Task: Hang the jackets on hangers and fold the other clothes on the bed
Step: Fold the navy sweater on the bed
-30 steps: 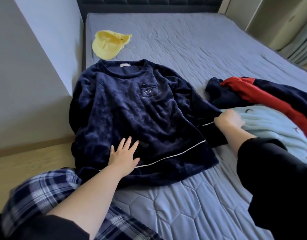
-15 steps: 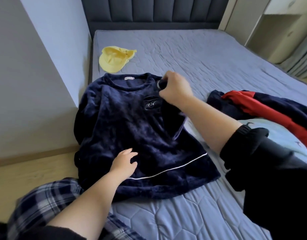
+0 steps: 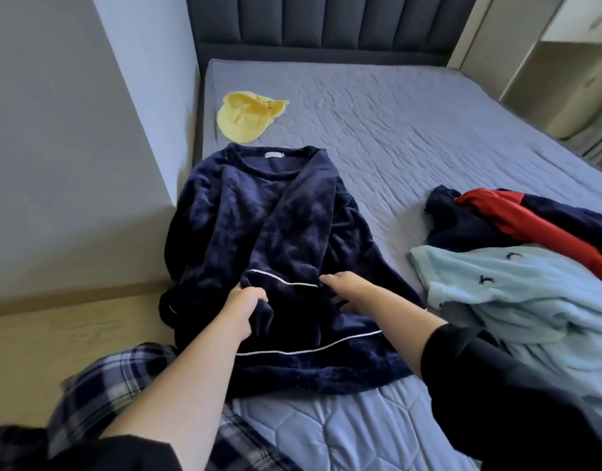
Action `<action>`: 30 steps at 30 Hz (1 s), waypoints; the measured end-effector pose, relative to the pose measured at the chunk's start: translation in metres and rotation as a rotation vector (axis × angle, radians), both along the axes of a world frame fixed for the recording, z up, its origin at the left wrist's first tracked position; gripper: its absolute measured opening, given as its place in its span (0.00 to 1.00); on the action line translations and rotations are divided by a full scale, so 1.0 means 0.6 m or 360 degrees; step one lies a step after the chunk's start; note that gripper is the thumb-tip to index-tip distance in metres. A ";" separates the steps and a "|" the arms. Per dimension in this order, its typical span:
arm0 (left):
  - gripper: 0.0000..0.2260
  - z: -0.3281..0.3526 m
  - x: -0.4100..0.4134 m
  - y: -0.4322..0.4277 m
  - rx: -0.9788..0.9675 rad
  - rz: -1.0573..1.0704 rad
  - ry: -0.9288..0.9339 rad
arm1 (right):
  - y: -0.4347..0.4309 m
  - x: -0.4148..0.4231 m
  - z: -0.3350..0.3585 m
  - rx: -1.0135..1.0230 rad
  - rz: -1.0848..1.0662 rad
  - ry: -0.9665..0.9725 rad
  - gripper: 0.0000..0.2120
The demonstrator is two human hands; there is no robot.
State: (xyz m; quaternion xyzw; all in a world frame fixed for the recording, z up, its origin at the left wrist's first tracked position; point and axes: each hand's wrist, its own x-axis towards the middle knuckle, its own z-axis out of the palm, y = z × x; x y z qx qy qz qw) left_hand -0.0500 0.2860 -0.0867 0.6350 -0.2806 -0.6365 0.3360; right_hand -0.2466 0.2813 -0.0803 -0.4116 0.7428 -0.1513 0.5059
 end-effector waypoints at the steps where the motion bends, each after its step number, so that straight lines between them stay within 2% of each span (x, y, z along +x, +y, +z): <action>1: 0.06 0.010 0.006 -0.001 0.0079 -0.0042 0.0101 | 0.004 0.002 -0.005 0.0003 -0.0194 -0.0276 0.16; 4: 0.12 0.036 0.032 -0.006 0.0231 -0.0271 0.0493 | -0.007 0.003 0.000 -0.0053 -0.0600 -0.1381 0.20; 5: 0.11 0.045 0.035 -0.013 0.0260 -0.0340 0.0492 | -0.014 0.002 0.004 -0.0052 -0.0658 -0.1567 0.20; 6: 0.09 0.050 0.040 -0.022 0.0273 -0.0420 0.0364 | -0.018 0.005 0.008 -0.0043 -0.0660 -0.1598 0.17; 8: 0.08 0.056 0.046 -0.026 0.0306 -0.0612 -0.0123 | -0.018 0.015 0.007 0.0035 -0.0460 -0.1286 0.08; 10: 0.13 0.034 0.052 -0.037 0.0121 -0.0347 -0.0982 | -0.009 0.025 -0.001 0.0171 -0.0122 -0.0760 0.04; 11: 0.14 0.018 0.062 -0.039 -0.0041 -0.0212 -0.1151 | -0.005 0.028 -0.006 0.0185 -0.0041 -0.0591 0.06; 13: 0.21 0.003 0.071 -0.037 -0.0329 -0.0050 -0.1299 | -0.010 0.027 -0.015 0.0162 -0.0129 -0.0535 0.10; 14: 0.26 -0.004 0.073 -0.037 -0.0495 -0.0080 -0.1442 | -0.015 0.027 -0.016 0.0132 -0.0199 -0.0573 0.11; 16: 0.31 -0.009 0.060 -0.043 -0.1020 -0.0242 -0.1798 | -0.029 0.026 -0.020 0.0063 -0.0319 -0.0630 0.10; 17: 0.31 -0.006 0.049 -0.044 -0.1237 -0.0365 -0.1886 | -0.036 0.024 -0.023 0.0029 -0.0379 -0.0650 0.10; 19: 0.28 -0.011 0.029 -0.041 -0.1440 -0.0684 -0.1907 | -0.050 0.020 -0.028 -0.0049 -0.0510 -0.0666 0.11; 23: 0.24 -0.048 -0.010 -0.046 -0.1378 -0.1164 -0.1992 | -0.098 0.000 -0.032 -0.0280 -0.0814 -0.0701 0.15; 28: 0.22 -0.057 -0.060 -0.098 -0.1312 -0.1226 -0.2021 | -0.174 -0.041 -0.027 -0.0448 -0.1045 -0.0802 0.16; 30: 0.23 -0.059 -0.079 -0.120 -0.1253 -0.1189 -0.1912 | -0.202 -0.055 -0.025 -0.0454 -0.1109 -0.0889 0.18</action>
